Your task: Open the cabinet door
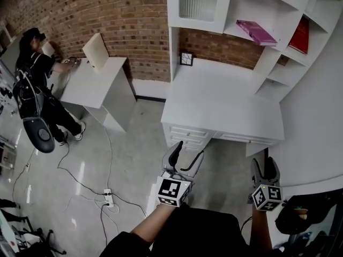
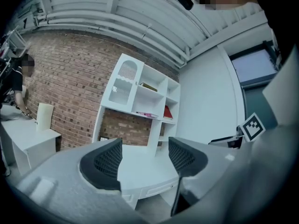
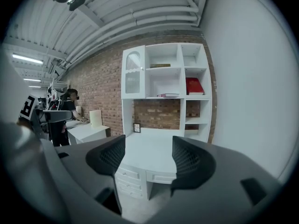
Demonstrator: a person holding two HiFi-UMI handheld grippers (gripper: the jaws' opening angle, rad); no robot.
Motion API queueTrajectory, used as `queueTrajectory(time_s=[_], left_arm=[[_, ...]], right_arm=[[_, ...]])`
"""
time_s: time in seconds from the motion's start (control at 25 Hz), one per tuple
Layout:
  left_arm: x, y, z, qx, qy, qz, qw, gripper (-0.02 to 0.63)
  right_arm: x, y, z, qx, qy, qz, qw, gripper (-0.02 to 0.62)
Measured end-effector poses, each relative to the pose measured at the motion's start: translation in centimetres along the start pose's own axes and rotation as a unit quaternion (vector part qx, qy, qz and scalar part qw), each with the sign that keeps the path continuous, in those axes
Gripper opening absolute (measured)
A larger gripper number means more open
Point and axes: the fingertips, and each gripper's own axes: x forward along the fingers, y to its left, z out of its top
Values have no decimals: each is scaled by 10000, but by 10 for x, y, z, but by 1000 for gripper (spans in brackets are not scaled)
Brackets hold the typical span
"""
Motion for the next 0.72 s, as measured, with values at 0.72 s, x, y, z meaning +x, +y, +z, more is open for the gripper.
queueTrajectory(time_s=[0.72], left_arm=[[34,57,-28,5,227,361,9991,299]], right_arm=[[86,36,1,-475,13,555,9973,299]])
